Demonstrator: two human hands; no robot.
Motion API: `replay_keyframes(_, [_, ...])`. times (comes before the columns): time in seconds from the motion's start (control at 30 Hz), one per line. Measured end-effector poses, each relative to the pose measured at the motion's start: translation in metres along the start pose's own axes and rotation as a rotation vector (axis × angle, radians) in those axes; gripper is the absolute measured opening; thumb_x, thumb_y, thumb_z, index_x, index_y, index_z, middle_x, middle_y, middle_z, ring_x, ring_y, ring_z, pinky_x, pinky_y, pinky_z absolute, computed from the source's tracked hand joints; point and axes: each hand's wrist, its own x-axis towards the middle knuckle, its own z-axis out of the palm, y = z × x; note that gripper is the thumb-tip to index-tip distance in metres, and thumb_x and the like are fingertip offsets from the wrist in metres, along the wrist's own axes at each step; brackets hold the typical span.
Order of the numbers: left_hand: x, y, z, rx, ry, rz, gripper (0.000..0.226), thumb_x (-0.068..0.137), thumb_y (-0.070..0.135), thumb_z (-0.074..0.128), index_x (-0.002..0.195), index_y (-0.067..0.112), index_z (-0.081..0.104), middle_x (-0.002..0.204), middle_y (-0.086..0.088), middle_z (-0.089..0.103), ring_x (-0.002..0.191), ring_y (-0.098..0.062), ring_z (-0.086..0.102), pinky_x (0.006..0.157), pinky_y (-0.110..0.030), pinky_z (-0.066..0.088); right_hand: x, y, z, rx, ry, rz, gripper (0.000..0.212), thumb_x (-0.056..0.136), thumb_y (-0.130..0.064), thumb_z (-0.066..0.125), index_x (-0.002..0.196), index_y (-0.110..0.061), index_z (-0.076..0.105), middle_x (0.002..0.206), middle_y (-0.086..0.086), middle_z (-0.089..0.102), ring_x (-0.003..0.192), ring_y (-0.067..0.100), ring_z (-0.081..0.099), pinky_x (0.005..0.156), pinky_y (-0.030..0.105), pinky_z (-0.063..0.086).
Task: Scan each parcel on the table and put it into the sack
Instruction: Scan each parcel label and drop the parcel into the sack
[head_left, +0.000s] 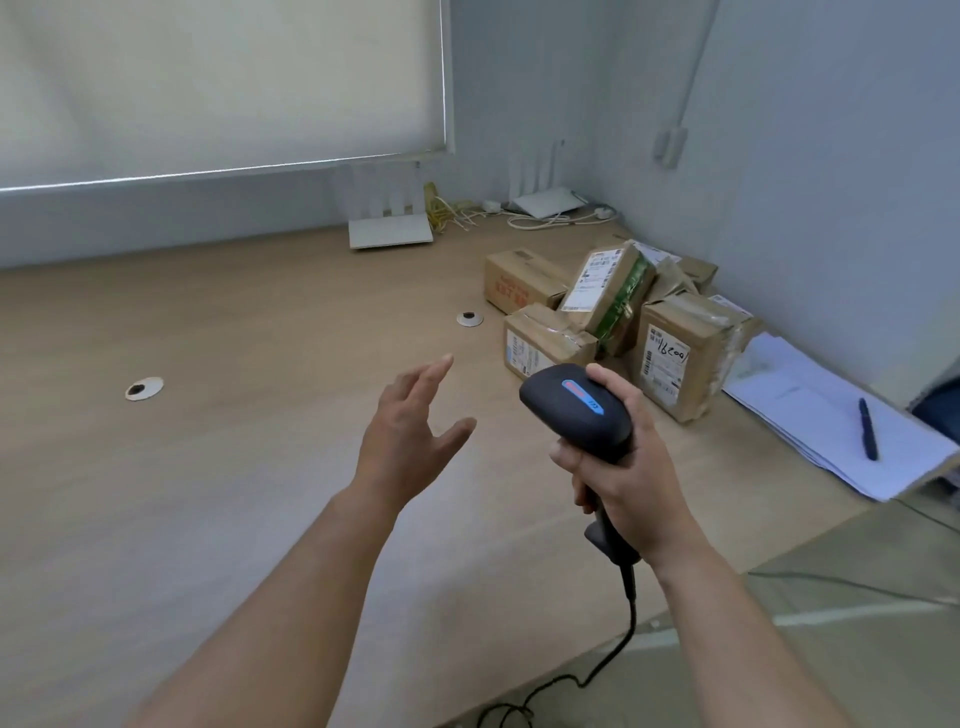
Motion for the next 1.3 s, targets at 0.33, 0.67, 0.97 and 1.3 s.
replay_keyframes(0.33, [0.110, -0.033, 0.045, -0.005, -0.162, 0.057, 0.067, 0.088, 0.035, 0.065, 0.147, 0.030, 0.032, 0.145, 0.004, 0.037, 0.135, -0.015, 0.032, 0.099, -0.020, 0.027, 0.093, 0.044, -0.001, -0.059, 0.170, 0.084, 0.075, 0.081, 0.003, 0.074, 0.121, -0.056, 0.050, 0.100, 0.012, 0.061, 0.046, 0.025, 0.049, 0.045, 0.032, 0.044])
replay_keyframes(0.67, [0.197, -0.054, 0.112, -0.047, -0.387, 0.044, 0.069, 0.092, 0.034, 0.057, 0.150, 0.033, 0.021, 0.153, 0.004, 0.025, 0.140, -0.016, 0.024, 0.108, -0.034, 0.031, 0.156, 0.084, -0.006, -0.157, 0.342, 0.232, 0.069, 0.080, -0.003, 0.074, 0.119, -0.054, 0.048, 0.093, 0.007, 0.062, 0.047, 0.016, 0.051, 0.046, 0.027, 0.047])
replay_keyframes(0.97, [0.225, -0.059, 0.151, -0.192, -0.542, -0.061, 0.076, 0.089, 0.010, 0.052, 0.152, 0.030, 0.015, 0.150, -0.003, 0.028, 0.139, -0.017, 0.027, 0.103, -0.020, 0.022, 0.168, 0.112, -0.007, -0.185, 0.356, 0.291, 0.069, 0.081, -0.006, 0.075, 0.116, -0.057, 0.047, 0.100, 0.010, 0.061, 0.047, 0.016, 0.054, 0.047, 0.029, 0.049])
replay_keyframes(1.3, [0.161, -0.056, 0.117, -0.081, -0.457, -0.178, 0.079, 0.086, 0.031, 0.056, 0.152, 0.036, 0.012, 0.121, 0.000, 0.039, 0.107, -0.016, 0.051, 0.097, -0.033, 0.043, 0.152, 0.107, -0.017, -0.096, 0.312, 0.291, 0.066, 0.082, -0.004, 0.073, 0.122, -0.049, 0.048, 0.105, 0.008, 0.063, 0.045, 0.021, 0.053, 0.045, 0.031, 0.047])
